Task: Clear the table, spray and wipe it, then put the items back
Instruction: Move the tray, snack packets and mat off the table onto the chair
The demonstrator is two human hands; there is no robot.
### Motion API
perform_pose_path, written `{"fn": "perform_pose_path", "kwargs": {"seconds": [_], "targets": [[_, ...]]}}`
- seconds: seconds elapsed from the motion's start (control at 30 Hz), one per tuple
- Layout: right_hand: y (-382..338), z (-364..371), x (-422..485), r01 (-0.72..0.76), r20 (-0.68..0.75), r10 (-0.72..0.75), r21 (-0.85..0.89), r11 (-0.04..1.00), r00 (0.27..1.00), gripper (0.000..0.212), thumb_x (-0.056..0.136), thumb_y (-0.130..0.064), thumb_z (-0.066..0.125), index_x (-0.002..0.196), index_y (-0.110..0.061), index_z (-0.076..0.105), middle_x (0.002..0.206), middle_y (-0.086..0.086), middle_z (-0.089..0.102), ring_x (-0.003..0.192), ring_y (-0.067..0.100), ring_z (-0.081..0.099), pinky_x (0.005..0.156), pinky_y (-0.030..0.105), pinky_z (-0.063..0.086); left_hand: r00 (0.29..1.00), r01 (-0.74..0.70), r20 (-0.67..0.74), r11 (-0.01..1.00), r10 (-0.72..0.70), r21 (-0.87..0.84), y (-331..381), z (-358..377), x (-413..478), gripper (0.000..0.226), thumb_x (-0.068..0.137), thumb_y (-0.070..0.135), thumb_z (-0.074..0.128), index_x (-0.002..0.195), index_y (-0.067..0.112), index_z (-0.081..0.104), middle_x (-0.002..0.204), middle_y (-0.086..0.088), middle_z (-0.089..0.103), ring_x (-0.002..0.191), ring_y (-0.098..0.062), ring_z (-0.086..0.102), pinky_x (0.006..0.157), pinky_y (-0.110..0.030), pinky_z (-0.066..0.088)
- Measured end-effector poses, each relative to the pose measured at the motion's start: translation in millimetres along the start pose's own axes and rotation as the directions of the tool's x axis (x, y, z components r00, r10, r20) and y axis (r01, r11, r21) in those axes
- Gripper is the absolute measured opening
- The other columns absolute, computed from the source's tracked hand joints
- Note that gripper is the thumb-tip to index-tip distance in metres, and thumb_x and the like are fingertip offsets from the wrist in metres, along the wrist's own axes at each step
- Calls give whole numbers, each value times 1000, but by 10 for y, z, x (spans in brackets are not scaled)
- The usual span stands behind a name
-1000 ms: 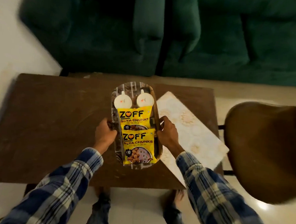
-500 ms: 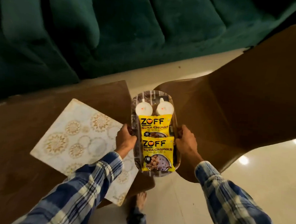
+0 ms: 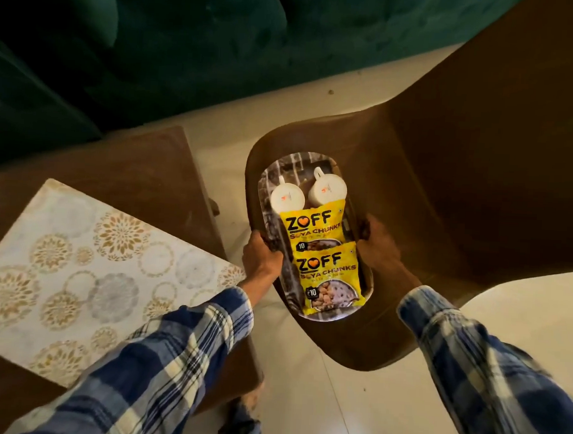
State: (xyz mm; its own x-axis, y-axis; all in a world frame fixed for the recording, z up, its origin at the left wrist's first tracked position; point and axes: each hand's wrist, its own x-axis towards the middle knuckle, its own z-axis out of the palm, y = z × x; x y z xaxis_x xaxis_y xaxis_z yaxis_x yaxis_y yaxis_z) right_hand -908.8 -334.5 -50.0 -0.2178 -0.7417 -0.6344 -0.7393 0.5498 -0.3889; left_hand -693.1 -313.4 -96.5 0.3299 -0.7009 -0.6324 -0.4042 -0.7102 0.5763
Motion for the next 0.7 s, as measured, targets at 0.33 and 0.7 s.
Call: {"fn": "perform_pose_path", "kwargs": {"seconds": [0.33,0.7], "targets": [[26,-7,9,51,-44,-50,32,998,998,51,95,-11,61,142,-21,44,124,1,58,113,22,57,99,54,49,999,-8,47,1000,8,-3,42,14,-26,37,87,9,70,120,12,54,121,-13,67,111,-33,65,95,-51,55],[-806,358,-868,202,-459,-254,-161,966,851,54,81,-2,68,132,-7,54,133,17,49,118,34,47,95,49,48,985,-92,-154,989,74,-115,-297,-1238,-530,35,91,2,65,123,15,60,116,-7,68,105,-23,66,91,-41,57]]}}
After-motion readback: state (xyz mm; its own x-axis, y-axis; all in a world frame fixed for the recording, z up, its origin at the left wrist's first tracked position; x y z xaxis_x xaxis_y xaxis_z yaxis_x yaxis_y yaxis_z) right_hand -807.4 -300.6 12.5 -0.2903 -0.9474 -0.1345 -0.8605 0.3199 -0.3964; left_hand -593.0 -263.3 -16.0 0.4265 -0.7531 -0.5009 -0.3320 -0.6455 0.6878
